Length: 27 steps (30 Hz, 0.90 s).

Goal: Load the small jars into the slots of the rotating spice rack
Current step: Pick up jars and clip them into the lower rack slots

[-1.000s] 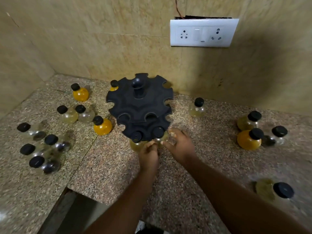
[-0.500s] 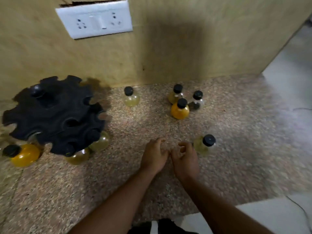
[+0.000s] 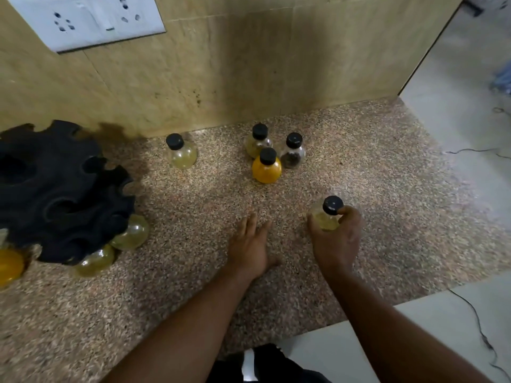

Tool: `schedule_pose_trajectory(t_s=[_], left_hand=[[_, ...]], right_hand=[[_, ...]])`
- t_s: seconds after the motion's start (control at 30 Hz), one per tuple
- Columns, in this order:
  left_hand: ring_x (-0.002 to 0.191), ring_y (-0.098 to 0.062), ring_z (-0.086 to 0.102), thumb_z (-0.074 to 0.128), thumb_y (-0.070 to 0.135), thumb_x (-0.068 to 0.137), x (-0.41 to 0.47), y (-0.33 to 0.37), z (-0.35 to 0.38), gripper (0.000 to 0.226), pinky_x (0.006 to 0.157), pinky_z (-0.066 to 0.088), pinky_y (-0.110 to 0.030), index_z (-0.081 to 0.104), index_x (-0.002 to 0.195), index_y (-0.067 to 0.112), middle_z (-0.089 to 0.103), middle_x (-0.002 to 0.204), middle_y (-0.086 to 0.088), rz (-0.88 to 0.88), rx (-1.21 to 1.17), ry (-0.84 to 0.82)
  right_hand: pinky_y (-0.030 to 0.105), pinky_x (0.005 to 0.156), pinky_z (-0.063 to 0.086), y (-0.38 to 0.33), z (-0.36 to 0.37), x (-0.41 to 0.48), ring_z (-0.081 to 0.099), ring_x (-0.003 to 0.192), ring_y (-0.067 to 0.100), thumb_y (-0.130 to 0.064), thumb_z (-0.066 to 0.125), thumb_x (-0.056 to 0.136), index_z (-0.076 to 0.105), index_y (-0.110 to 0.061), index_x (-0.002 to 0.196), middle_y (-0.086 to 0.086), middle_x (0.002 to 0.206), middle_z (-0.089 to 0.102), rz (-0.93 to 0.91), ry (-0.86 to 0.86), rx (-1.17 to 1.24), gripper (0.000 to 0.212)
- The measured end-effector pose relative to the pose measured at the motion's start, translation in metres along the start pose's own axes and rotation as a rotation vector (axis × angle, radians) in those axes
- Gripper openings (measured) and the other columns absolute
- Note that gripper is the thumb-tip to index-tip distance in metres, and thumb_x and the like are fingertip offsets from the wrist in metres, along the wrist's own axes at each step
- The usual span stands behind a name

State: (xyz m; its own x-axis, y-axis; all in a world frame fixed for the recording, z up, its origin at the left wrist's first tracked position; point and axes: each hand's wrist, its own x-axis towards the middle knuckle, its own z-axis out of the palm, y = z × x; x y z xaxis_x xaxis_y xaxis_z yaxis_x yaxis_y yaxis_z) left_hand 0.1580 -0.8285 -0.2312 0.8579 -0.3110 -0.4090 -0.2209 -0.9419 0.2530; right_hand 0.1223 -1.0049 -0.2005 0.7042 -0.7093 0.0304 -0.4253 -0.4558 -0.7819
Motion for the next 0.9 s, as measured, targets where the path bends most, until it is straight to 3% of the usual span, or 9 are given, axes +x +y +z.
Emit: schedule_pose_trajectory(t_s=[0.33,0.5,0.6,0.7,0.8,0.9], left_hand=[[0.153,-0.036,-0.007,0.073,0.067,0.073,0.004,0.014,-0.016,0.115,0.119,0.02,-0.059,0.004,0.158,0.033,-0.009,0.168,-0.007,-0.01,0.047,-0.023],[0.153,-0.037,-0.011,0.078,0.062,0.073,0.012,0.019,-0.022,0.118,0.119,0.016,-0.057,0.002,0.159,0.032,-0.013,0.168,-0.008,-0.005,0.068,-0.073],[0.153,-0.038,-0.011,0.079,0.061,0.071,0.015,0.017,-0.023,0.12,0.119,0.013,-0.057,0.002,0.159,0.033,-0.013,0.168,-0.008,0.0,0.053,-0.084],[0.153,-0.036,-0.009,0.077,0.063,0.071,0.015,0.011,-0.022,0.118,0.118,0.015,-0.06,0.003,0.158,0.036,-0.01,0.168,-0.006,0.025,0.018,-0.065],[0.152,-0.032,0.012,0.069,0.066,0.077,0.018,-0.006,-0.016,0.098,0.118,0.027,-0.056,0.022,0.156,0.033,0.014,0.167,-0.006,0.05,-0.109,0.084],[0.137,-0.027,0.046,0.072,0.045,0.086,0.015,-0.022,-0.03,0.072,0.108,0.044,-0.043,0.043,0.148,0.025,0.047,0.15,-0.005,-0.171,-0.683,0.351]], right_hand=[[0.033,0.086,0.042,0.0,-0.003,0.024,0.055,0.107,0.018,-0.046,0.077,0.084,0.037,-0.026,0.146,0.004,0.13,0.051,0.08,-0.047,0.092,0.077],[0.033,0.084,0.037,-0.006,-0.004,0.042,0.054,0.106,0.022,-0.049,0.071,0.087,0.051,-0.026,0.139,0.003,0.128,0.044,0.097,-0.07,-0.008,0.06],[0.031,0.084,0.037,-0.01,-0.001,0.04,0.045,0.103,0.012,-0.048,0.074,0.085,0.054,-0.029,0.137,0.001,0.129,0.044,0.059,-0.06,-0.026,0.059],[0.033,0.087,0.043,-0.017,0.006,0.031,0.049,0.112,0.014,-0.051,0.076,0.081,0.057,-0.029,0.133,-0.003,0.128,0.046,-0.032,-0.083,-0.02,0.06],[0.03,0.09,0.04,-0.03,0.017,0.021,0.046,0.115,0.009,-0.05,0.078,0.081,0.059,-0.03,0.132,-0.007,0.128,0.049,-0.126,-0.168,0.004,0.059],[0.031,0.094,0.043,-0.05,0.031,0.011,0.045,0.113,0.006,-0.049,0.077,0.081,0.061,-0.029,0.132,-0.014,0.122,0.049,-0.275,-0.28,0.016,0.057]])
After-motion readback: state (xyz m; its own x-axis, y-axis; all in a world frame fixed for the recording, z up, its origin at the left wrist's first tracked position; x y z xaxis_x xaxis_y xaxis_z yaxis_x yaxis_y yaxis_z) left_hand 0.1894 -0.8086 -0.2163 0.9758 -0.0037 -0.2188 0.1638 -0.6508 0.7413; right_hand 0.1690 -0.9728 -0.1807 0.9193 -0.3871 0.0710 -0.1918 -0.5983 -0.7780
